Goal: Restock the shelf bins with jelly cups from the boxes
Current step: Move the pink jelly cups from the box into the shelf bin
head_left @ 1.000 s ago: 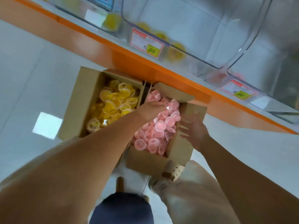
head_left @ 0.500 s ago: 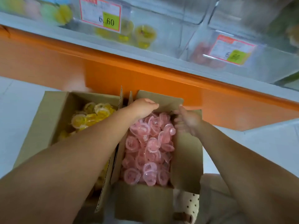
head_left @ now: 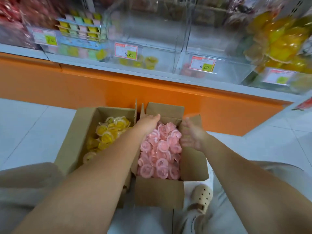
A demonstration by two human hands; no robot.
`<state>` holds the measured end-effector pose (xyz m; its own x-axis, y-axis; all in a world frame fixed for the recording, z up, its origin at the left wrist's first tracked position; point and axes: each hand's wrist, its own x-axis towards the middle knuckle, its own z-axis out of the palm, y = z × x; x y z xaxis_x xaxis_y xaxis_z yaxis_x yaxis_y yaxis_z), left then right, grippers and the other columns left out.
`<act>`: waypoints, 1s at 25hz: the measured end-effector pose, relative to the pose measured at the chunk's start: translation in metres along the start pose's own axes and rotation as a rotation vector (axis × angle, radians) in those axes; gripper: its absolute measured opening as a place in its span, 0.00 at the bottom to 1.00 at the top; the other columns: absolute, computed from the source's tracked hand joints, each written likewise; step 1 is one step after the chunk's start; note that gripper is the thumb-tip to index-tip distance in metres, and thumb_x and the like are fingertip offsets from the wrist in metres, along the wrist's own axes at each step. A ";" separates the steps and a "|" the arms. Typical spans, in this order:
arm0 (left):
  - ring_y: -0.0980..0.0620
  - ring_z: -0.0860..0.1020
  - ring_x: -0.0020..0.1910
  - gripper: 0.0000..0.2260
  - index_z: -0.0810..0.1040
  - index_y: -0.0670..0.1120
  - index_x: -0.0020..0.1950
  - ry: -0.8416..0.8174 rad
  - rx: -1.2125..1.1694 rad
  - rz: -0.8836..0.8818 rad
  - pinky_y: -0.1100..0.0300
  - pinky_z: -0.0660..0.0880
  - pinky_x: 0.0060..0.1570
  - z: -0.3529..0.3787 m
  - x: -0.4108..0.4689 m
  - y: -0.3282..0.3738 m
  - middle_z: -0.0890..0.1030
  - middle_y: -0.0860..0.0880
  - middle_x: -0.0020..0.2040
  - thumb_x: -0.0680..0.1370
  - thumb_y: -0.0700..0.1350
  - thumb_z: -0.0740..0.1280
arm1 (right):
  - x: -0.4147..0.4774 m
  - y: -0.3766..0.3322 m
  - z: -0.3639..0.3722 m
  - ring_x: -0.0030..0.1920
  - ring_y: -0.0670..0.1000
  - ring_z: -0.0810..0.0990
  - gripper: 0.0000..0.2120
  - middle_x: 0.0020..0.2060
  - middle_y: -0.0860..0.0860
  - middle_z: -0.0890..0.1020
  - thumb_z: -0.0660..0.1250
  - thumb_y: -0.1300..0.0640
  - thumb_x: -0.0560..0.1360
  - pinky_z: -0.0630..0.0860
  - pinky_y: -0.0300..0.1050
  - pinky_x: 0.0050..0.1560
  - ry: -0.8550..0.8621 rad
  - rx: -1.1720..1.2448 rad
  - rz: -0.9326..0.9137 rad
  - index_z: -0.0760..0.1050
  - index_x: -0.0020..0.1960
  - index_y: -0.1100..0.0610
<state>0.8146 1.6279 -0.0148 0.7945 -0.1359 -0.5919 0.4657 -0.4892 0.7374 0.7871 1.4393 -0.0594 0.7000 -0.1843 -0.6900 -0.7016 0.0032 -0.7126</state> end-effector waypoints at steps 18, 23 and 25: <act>0.41 0.72 0.69 0.31 0.76 0.51 0.67 -0.016 -0.406 -0.495 0.41 0.66 0.70 0.049 0.137 -0.064 0.74 0.46 0.70 0.75 0.72 0.58 | 0.145 0.064 0.046 0.72 0.57 0.65 0.56 0.76 0.54 0.61 0.50 0.15 0.53 0.63 0.62 0.69 -0.025 -0.150 0.311 0.59 0.75 0.42; 0.43 0.71 0.71 0.42 0.69 0.55 0.75 -0.109 -0.440 -0.508 0.38 0.65 0.70 0.059 0.146 -0.071 0.73 0.45 0.73 0.68 0.79 0.57 | 0.141 0.062 0.054 0.69 0.54 0.71 0.54 0.70 0.51 0.71 0.53 0.15 0.53 0.65 0.60 0.70 -0.130 -0.004 0.348 0.67 0.71 0.43; 0.43 0.70 0.72 0.44 0.70 0.56 0.74 -0.117 -0.460 -0.513 0.36 0.65 0.69 0.058 0.146 -0.072 0.72 0.46 0.73 0.65 0.80 0.58 | 0.135 0.059 0.054 0.69 0.53 0.71 0.45 0.70 0.49 0.71 0.53 0.20 0.62 0.65 0.59 0.70 -0.157 0.008 0.318 0.68 0.71 0.43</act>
<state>0.8742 1.5936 -0.1728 0.3949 -0.0902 -0.9143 0.9092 -0.1050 0.4030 0.8475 1.4682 -0.2013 0.4594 -0.0195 -0.8880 -0.8870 0.0436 -0.4598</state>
